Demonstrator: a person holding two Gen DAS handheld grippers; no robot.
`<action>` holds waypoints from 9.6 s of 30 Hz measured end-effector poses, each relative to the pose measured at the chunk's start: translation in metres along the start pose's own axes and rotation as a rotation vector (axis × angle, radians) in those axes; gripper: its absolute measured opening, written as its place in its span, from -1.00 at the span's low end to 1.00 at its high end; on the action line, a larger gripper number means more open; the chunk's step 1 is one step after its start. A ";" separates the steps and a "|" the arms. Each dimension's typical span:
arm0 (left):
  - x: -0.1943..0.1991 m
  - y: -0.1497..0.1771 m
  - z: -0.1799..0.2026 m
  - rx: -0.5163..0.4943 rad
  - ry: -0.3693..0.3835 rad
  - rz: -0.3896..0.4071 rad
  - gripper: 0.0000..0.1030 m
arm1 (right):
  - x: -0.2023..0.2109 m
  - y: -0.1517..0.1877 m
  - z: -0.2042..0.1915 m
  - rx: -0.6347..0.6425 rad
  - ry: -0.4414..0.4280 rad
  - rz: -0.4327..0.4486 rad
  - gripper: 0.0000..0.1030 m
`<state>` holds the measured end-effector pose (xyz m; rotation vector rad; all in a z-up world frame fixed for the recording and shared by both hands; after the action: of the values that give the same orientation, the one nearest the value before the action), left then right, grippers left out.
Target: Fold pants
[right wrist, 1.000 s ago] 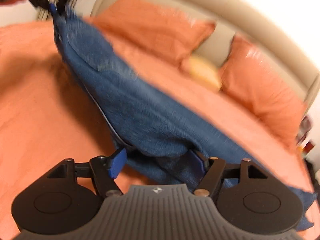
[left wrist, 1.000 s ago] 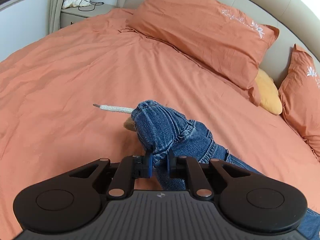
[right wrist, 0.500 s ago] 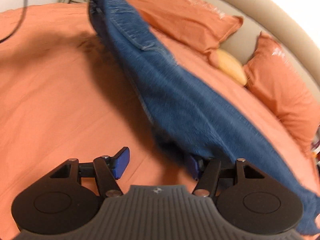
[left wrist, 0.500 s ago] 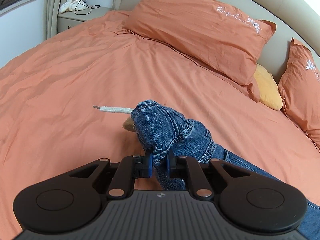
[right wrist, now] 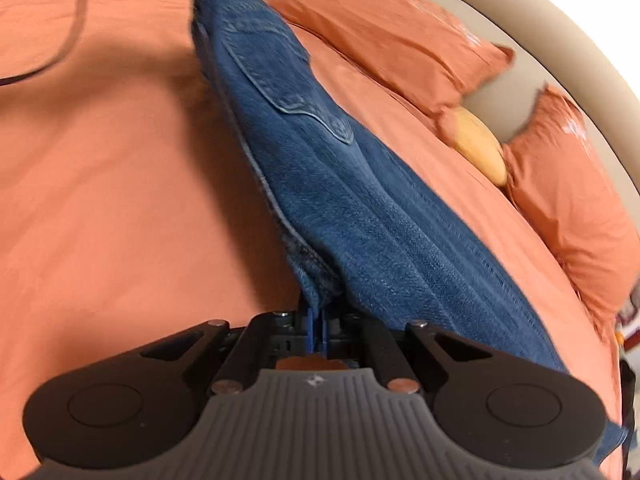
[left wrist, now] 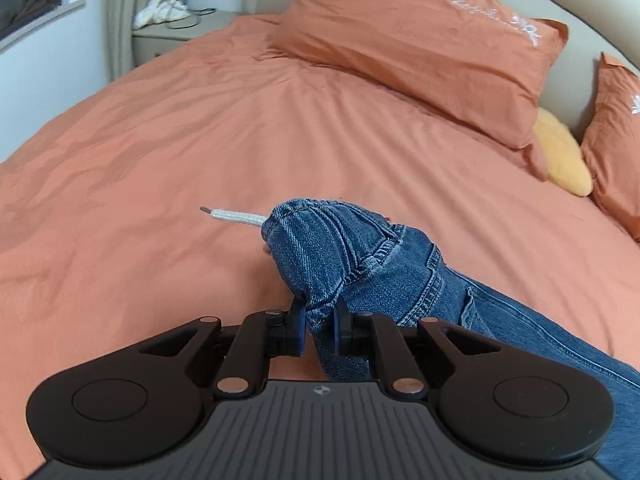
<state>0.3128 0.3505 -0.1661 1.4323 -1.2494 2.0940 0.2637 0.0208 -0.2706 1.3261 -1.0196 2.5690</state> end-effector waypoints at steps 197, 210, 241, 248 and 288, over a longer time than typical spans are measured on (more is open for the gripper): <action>0.097 0.195 0.035 -0.598 0.249 -0.059 0.10 | 0.015 -0.008 -0.031 -0.471 -0.536 -0.029 -0.56; 0.101 0.203 0.042 -0.585 0.243 -0.098 0.11 | 0.020 0.040 -0.045 -0.637 -0.619 -0.147 -1.00; 0.018 0.208 0.344 -0.765 0.339 -0.062 0.11 | 0.029 0.377 0.428 -1.764 -0.086 0.070 0.17; -0.022 0.213 0.407 -0.822 0.357 -0.097 0.11 | -0.031 0.414 0.453 -1.918 -0.158 0.077 0.03; 0.007 0.317 0.395 -0.866 0.532 -0.353 -0.37 | 0.063 0.253 0.480 -1.164 0.013 0.074 -0.94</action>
<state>0.3344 -0.1452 -0.2662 0.5933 -1.2958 1.2855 0.4710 -0.4728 -0.1616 0.8829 -2.0577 1.4224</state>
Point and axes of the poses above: each gripper's, at about its wrist camera, not at the fingertips, and x roughly against the way its jaws point, z to its right, y to its underside, the point moved 6 cm from there along -x, roughly the way its jaws point, and after that the axes turned 6 degrees about -z, right-handed, at the moved point
